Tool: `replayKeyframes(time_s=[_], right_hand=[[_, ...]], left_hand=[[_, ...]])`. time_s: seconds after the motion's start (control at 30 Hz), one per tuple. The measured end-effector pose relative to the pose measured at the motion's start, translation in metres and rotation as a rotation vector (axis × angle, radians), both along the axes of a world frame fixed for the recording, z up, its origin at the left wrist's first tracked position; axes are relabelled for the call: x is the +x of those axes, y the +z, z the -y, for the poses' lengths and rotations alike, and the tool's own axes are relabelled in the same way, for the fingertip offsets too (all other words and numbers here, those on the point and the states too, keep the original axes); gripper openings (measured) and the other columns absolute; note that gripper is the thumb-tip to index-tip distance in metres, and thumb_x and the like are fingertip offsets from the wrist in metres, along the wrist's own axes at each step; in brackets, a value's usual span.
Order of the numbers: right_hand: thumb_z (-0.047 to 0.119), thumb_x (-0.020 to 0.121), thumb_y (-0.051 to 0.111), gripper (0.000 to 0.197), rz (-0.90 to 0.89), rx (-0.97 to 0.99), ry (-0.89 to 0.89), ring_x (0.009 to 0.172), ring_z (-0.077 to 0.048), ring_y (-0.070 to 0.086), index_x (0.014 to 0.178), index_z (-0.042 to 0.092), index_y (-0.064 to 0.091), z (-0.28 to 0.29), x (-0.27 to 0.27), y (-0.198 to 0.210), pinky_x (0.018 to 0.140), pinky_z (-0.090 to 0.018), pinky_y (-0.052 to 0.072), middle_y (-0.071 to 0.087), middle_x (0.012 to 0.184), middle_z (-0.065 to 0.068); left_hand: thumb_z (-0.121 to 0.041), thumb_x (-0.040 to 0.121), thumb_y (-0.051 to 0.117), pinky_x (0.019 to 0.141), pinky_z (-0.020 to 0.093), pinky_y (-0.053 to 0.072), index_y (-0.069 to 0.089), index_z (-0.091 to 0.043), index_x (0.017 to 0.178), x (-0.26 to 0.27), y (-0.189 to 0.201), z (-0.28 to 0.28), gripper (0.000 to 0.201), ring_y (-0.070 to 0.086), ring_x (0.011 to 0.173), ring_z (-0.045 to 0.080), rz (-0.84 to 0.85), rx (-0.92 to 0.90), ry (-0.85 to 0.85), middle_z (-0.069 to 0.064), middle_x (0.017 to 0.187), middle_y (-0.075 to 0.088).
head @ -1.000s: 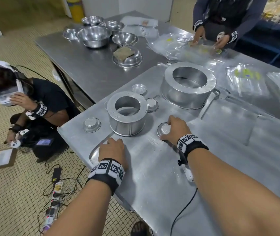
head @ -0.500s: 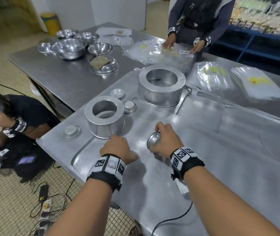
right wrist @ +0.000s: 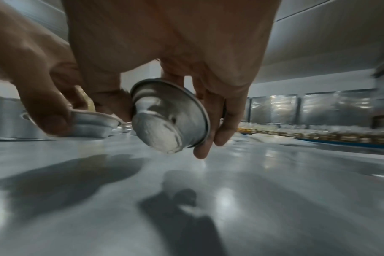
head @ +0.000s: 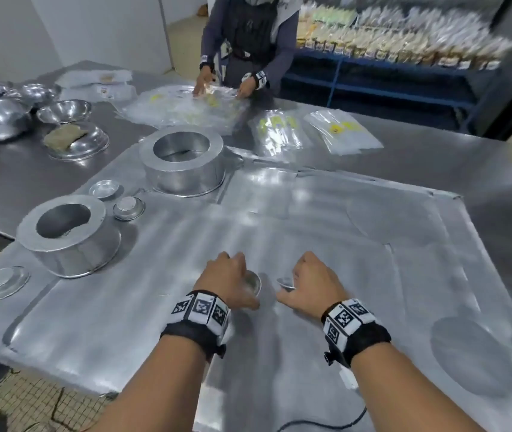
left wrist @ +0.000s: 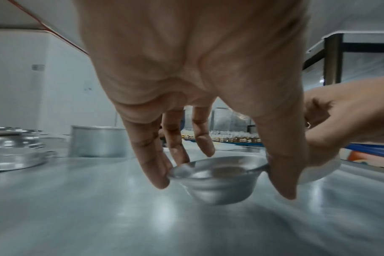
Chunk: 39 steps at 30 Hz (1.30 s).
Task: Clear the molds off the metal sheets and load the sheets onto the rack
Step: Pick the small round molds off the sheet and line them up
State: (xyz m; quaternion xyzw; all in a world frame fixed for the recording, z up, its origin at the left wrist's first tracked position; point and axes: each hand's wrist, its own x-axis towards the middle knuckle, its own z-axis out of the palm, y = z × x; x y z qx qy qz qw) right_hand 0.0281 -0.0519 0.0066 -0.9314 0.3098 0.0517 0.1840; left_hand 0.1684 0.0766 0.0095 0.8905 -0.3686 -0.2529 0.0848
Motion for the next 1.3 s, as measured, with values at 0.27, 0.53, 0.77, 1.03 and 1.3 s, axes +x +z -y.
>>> replayKeyframes(time_s=[0.27,0.53,0.77,1.03,1.3], right_hand=[[0.041,0.067,0.071,0.031,-0.009,0.101,-0.225,0.106,-0.026,0.062,0.081,0.016,0.060,0.080,-0.136,0.007,0.083,-0.030,0.051,0.054,0.121,-0.002],[0.039,0.054,0.087,0.047,0.035,0.127,-0.494,0.094,-0.019,0.059,0.091,0.021,0.065,0.148,-0.265,0.019,0.078,-0.030,0.049,0.059,0.100,0.004],[0.040,0.054,0.087,0.079,0.107,0.105,-0.671,0.108,-0.019,0.061,0.126,0.019,0.060,0.220,-0.358,0.023,0.089,-0.033,0.052,0.061,0.120,0.000],[0.047,0.058,0.085,0.063,0.096,0.026,-0.715,0.094,-0.019,0.063,0.111,0.019,0.063,0.332,-0.420,0.024,0.078,-0.033,0.053,0.061,0.103,0.001],[0.045,0.060,0.089,0.073,0.081,0.059,-0.725,0.103,-0.023,0.061,0.119,0.008,0.065,0.452,-0.442,0.001,0.077,-0.030,0.049,0.064,0.114,-0.007]], left_hand=[[-0.058,0.058,0.080,0.095,0.038,0.048,0.047,-0.023,0.135,-0.103,0.002,0.100,0.091,0.047,0.117,0.025,0.023,-0.034,-0.266,0.003,0.126,0.047],[-0.064,0.055,0.077,0.095,0.038,0.048,0.053,-0.022,0.130,-0.211,0.007,0.206,0.090,0.047,0.114,0.024,0.024,-0.073,-0.486,0.001,0.121,0.046],[-0.072,0.052,0.071,0.096,0.040,0.046,0.060,-0.022,0.116,-0.299,0.004,0.304,0.081,0.048,0.113,0.027,0.042,-0.141,-0.660,0.000,0.114,0.050],[-0.079,0.052,0.060,0.082,0.035,0.047,0.062,-0.019,0.086,-0.364,0.008,0.432,0.069,0.054,0.092,0.025,0.042,-0.197,-0.658,0.004,0.094,0.055],[-0.070,0.070,0.068,0.072,0.032,0.042,0.052,-0.014,0.065,-0.398,-0.009,0.544,0.058,0.060,0.078,0.025,0.048,-0.177,-0.629,0.002,0.069,0.054]])
